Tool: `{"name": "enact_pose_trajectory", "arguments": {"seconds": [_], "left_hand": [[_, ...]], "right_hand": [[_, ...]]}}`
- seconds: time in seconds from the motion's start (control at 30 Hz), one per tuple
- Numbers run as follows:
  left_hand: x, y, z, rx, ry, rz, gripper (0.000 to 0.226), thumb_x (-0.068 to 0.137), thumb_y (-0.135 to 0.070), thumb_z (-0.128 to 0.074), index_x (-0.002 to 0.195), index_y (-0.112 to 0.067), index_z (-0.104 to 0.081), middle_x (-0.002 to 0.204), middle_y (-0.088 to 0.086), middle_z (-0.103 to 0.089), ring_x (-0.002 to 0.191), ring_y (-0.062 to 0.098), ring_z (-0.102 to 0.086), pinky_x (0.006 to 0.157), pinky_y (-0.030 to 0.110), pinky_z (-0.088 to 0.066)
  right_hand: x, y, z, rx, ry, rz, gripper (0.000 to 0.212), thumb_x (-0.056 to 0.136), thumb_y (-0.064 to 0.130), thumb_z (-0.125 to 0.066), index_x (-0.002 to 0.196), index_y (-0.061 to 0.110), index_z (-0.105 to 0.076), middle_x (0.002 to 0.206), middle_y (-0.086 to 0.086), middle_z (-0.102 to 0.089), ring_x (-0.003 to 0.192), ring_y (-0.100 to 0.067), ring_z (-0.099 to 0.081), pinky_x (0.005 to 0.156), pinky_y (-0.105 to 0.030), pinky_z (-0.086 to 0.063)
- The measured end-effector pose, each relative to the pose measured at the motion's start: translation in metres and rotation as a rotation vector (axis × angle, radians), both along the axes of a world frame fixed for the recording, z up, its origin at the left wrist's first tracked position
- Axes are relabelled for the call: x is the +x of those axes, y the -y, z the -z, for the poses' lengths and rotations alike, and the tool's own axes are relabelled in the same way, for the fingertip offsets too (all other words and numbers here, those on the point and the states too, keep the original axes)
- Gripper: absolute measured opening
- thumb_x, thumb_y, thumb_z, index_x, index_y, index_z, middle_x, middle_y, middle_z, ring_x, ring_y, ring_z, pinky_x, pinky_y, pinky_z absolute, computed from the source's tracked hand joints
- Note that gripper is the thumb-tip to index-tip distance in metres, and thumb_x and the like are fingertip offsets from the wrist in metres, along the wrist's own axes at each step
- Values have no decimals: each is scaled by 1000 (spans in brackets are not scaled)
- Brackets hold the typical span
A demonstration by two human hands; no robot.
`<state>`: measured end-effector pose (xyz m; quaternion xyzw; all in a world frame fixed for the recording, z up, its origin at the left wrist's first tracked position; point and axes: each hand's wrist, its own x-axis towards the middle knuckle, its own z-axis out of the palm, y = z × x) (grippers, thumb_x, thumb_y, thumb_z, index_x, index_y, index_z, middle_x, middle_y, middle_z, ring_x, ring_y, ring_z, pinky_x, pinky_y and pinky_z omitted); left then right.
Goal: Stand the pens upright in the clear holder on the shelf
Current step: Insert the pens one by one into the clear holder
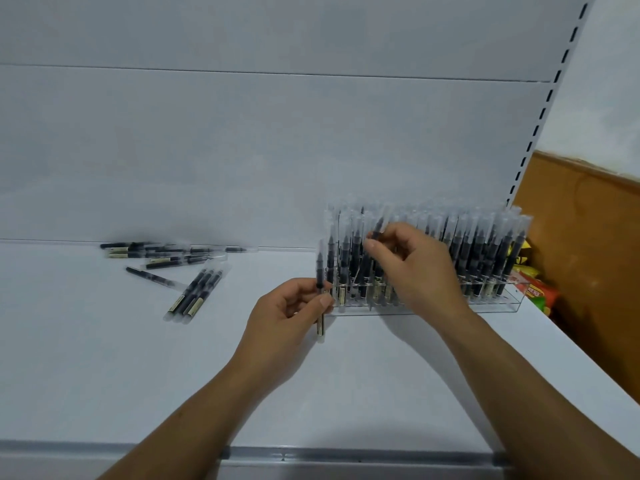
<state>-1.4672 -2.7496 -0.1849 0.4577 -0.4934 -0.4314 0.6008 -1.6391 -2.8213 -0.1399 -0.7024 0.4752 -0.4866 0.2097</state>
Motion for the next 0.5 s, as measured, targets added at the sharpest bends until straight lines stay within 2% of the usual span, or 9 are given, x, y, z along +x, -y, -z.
{"name": "enact_pose_trajectory", "arguments": {"seconds": [0.07,0.13,0.3,0.4,0.5], "left_hand": [[0,0,-1,-6,20,-3,14,87,-8,-66,96,-17,-72,92,9,-73,93,28,-68,84,28,-56],[0,0,0,-14,12,0,14,87,-7,-66,95,-17,-72,92,10,-73,94,30,-67,83,27,-55],[0,2,1,-20,14,9,15,87,-7,-66,95,-18,-72,90,8,-74,93,30,-68,79,23,-55],[0,3,2,-20,38,6,16,87,-9,-66,97,-20,-72,91,7,-74,95,30,-67,86,30,-56],[-1,2,1,-21,42,10,17,86,-11,-67,99,-20,-73,94,6,-74,96,30,-67,91,35,-54]], "right_hand": [[3,0,1,25,-171,-7,11,89,35,-69,81,29,-63,68,16,-60,62,1,-52,61,-21,-39],[6,-1,3,39,-271,5,11,87,37,-70,84,29,-62,70,17,-61,64,1,-54,63,-22,-41],[11,-3,6,34,-296,49,15,87,41,-70,87,31,-58,75,17,-62,71,0,-58,69,-27,-50],[9,-5,6,48,-284,52,15,86,41,-71,90,28,-62,76,15,-64,70,-1,-59,69,-27,-51],[3,-13,11,60,-202,53,14,86,39,-71,93,28,-65,77,16,-66,67,2,-59,64,-20,-47]]}}
